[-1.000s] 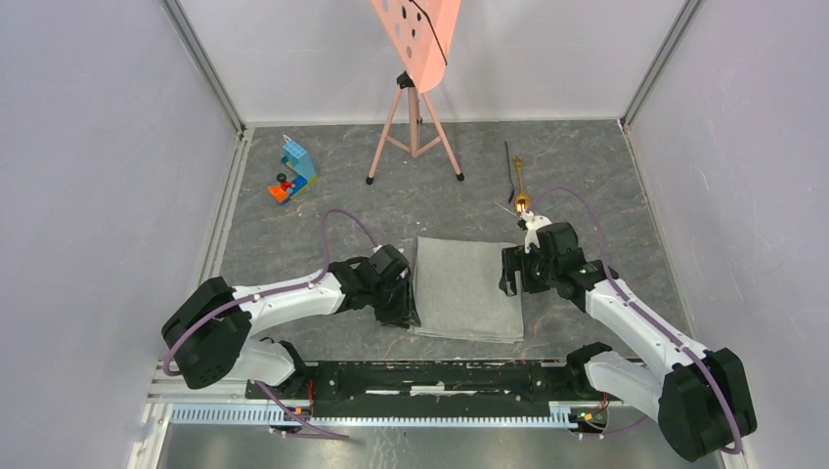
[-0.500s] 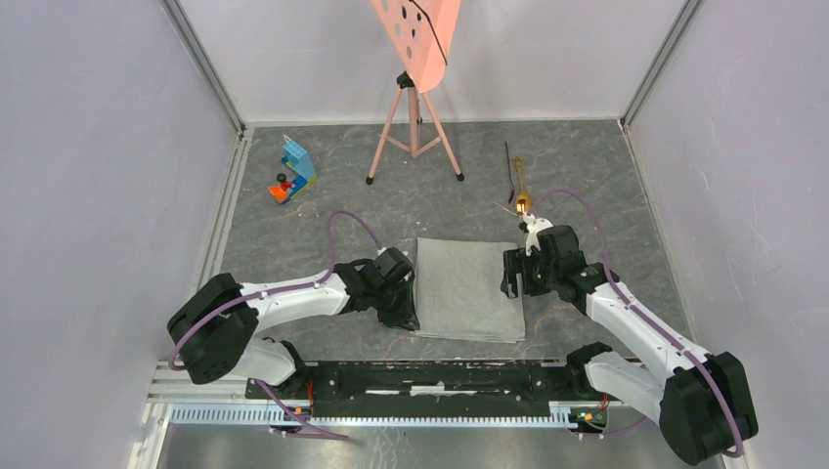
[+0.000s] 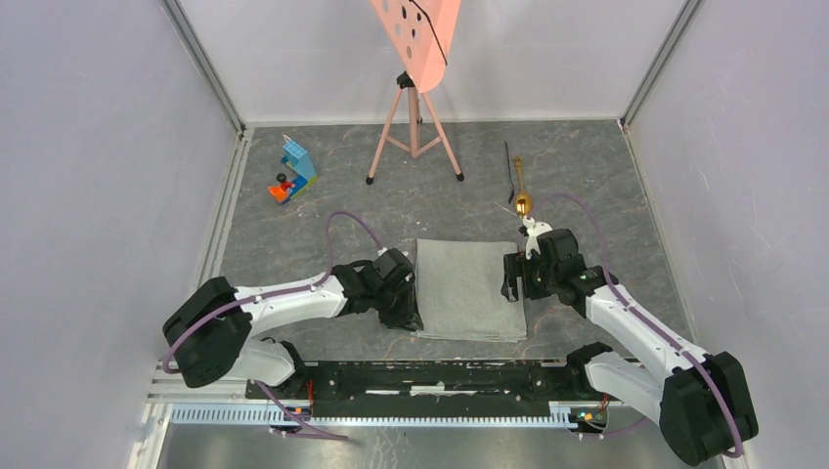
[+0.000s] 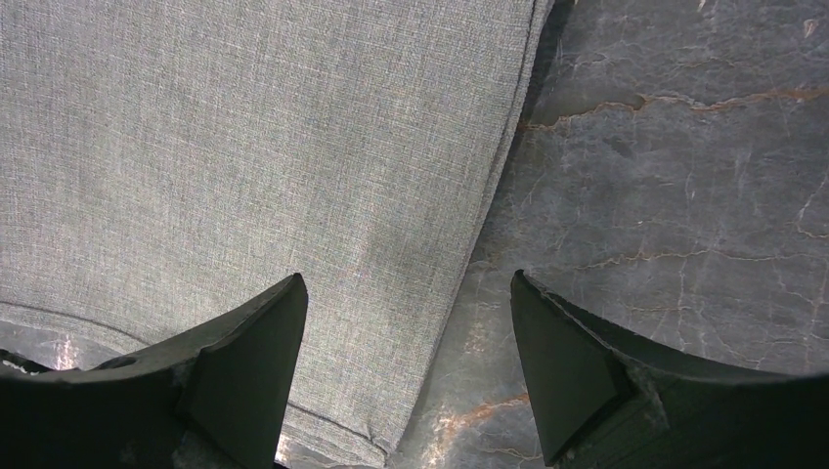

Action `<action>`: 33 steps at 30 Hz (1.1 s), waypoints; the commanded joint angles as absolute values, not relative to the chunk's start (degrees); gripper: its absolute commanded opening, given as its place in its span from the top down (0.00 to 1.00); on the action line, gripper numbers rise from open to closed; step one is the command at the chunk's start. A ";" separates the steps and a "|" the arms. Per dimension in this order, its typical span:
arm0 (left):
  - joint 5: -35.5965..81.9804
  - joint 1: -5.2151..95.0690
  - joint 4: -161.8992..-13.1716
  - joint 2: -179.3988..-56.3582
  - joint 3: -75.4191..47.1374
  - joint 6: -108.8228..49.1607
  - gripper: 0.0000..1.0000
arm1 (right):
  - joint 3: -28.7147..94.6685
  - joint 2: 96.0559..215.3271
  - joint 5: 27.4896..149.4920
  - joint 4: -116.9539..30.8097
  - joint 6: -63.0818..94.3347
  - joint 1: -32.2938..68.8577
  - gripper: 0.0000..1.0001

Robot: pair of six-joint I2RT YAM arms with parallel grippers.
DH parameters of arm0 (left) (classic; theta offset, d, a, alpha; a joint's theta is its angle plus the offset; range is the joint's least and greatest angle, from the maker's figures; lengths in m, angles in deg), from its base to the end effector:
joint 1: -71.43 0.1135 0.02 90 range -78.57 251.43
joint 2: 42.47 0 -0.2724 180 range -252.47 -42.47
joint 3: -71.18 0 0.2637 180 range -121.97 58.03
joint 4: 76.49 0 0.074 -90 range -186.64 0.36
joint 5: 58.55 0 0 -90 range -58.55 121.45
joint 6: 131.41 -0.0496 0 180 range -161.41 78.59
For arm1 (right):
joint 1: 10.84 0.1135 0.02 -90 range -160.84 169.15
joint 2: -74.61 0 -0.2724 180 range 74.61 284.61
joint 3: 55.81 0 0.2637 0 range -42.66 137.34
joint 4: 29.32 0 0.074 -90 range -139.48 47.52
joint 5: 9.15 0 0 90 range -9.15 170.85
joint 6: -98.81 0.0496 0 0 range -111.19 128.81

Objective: Fold the napkin into a case and place the utensils inside

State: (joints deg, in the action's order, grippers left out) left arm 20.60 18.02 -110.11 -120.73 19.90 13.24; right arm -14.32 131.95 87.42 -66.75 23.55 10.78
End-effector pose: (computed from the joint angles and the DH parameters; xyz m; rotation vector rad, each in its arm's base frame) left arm 0.1474 -0.2142 0.1537 0.0407 2.8904 -0.7748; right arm 0.1842 0.0791 0.1720 -0.2006 2.5308 0.4012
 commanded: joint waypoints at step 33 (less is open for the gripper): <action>22.89 15.42 -110.96 -120.74 18.26 15.45 0.98 | -14.89 129.47 88.18 -65.22 23.57 10.60 0.19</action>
